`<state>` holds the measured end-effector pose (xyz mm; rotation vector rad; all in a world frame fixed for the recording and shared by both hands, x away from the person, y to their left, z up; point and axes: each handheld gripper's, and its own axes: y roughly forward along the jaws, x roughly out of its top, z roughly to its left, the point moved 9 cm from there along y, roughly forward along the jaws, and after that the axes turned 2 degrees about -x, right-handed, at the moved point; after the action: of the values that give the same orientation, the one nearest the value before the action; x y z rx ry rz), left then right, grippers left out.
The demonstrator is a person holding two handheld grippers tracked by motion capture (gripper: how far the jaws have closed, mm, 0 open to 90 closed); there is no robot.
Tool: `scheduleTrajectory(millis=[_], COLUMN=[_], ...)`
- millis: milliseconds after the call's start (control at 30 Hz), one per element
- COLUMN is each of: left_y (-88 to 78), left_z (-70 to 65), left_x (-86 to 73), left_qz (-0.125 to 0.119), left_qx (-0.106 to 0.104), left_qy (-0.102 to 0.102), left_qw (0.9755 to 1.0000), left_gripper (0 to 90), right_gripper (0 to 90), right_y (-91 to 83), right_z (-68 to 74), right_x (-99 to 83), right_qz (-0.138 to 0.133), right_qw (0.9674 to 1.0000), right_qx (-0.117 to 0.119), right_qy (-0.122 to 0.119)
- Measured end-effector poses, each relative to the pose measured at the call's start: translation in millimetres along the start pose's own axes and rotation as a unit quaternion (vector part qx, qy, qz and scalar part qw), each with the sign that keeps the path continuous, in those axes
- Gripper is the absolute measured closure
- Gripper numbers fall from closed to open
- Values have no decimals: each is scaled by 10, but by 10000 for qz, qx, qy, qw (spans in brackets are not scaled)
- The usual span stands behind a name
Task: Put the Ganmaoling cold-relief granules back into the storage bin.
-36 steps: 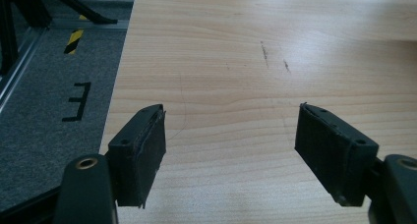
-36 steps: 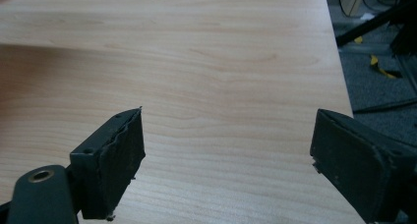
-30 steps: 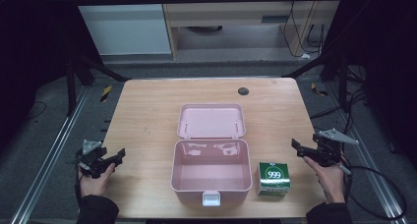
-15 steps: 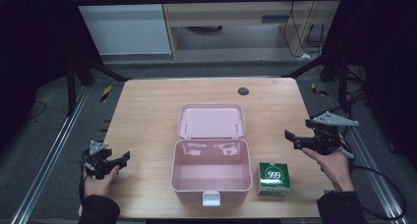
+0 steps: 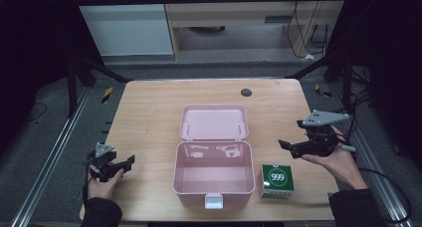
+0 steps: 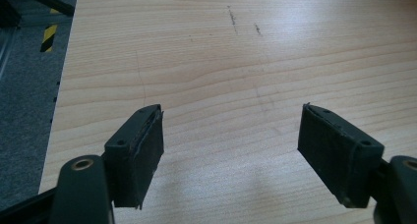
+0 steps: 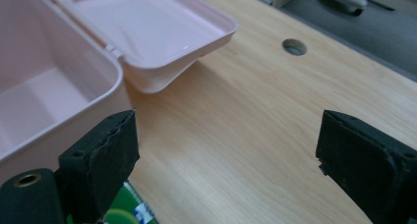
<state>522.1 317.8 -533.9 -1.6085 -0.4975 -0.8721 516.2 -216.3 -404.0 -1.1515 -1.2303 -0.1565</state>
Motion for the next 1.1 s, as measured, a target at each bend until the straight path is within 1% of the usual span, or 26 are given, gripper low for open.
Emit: scheduleTrajectory(millis=[33, 133, 167, 200, 233, 267, 300, 333, 400, 500, 533, 567, 600, 633, 667, 700, 733, 767, 800, 867, 900, 933, 967, 1033, 1067, 1100], left_y=[0, 5, 6, 6, 6, 8, 8, 10, 16, 18, 18, 18, 18, 16, 16, 16, 16, 17, 18, 22, 15, 15, 10, 4, 16, 26], left_z=[0, -12, -17, -19, -19, -22, -22, -24, -26, -28, -28, -28, -30, -33, -33, -33, -34, -34, -35, -36, -47, -47, -52, -55, -59, -63], left_x=[0, 1, 0, 0, 0, 0, 0, 0, -4, -5, -5, -5, -5, -5, -5, -4, -4, -5, -5, -6, 18, 18, 25, 29, 22, 12], left_qz=[0, 2, 8, 9, 9, 12, 12, 15, 37, 43, 45, 45, 44, 45, 45, 43, 46, 48, 50, 61, 5, 5, 2, -15, 0, 39], left_qx=[0, -22, -29, -27, -27, -32, -32, -33, -33, -40, -38, -38, -39, -40, -40, -40, -40, -41, -44, -50, -99, -99, -109, -122, -146, -154], left_qy=[0, 14, 20, 30, 30, 39, 39, 45, 59, 69, 71, 71, 71, 83, 83, 86, 89, 88, 88, 58, 35, 35, 53, 50, 54, 63], left_qw=[10000, 10000, 10000, 10000, 10000, 10000, 10000, 10000, 10000, 10000, 10000, 10000, 10000, 9999, 9999, 9999, 9999, 9999, 9999, 10000, 9999, 9999, 9999, 9999, 9999, 9999], left_gripper=[246, 246, 246, 246, 246, 246, 246, 246, 246, 246, 246, 246, 246, 247, 247, 247, 246, 247, 247, 246, 247, 247, 246, 247, 247, 247], right_gripper=[88, 80, 77, 73, 73, 70, 70, 63, 55, 45, 42, 42, 38, 37, 37, 36, 36, 35, 35, 31, 28, 28, 33, 32, 31, 31], right_y=[0, 4, 3, 1, 1, -6, -6, -14, -20, -17, -16, -16, -11, -9, -9, -6, 0, 1, 1, 11, 1, 1, 0, 1, 14, 26], right_z=[0, 95, 151, 180, 180, 236, 236, 292, 347, 397, 417, 417, 454, 474, 474, 495, 527, 541, 541, 561, 580, 580, 611, 635, 661, 669], right_x=[0, -27, -49, -59, -59, -80, -80, -99, -121, -155, -170, -170, -198, -211, -211, -225, -251, -265, -265, -287, -315, -315, -284, -279, -299, -318], right_qz=[0, 179, 297, 358, 358, 484, 484, 611, 754, 948, 1012, 1012, 1121, 1165, 1165, 1210, 1291, 1334, 1334, 1399, 1578, 1578, 1504, 1483, 1501, 1529], right_qw=[10000, 9994, 9984, 9977, 9977, 9960, 9960, 9935, 9903, 9850, 9833, 9833, 9798, 9782, 9782, 9765, 9733, 9715, 9715, 9692, 9653, 9653, 9648, 9652, 9635, 9628], right_qx=[0, 182, 300, 369, 369, 477, 477, 582, 702, 771, 807, 807, 876, 904, 904, 946, 1014, 1052, 1052, 1111, 1184, 1184, 1232, 1282, 1292, 1286], right_qy=[0, -247, -383, -439, -439, -577, -577, -759, -935, -1220, -1276, -1276, -1404, -1460, -1460, -1513, -1604, -1651, -1651, -1696, -1709, -1709, -1769, -1733, -1802, -1818])
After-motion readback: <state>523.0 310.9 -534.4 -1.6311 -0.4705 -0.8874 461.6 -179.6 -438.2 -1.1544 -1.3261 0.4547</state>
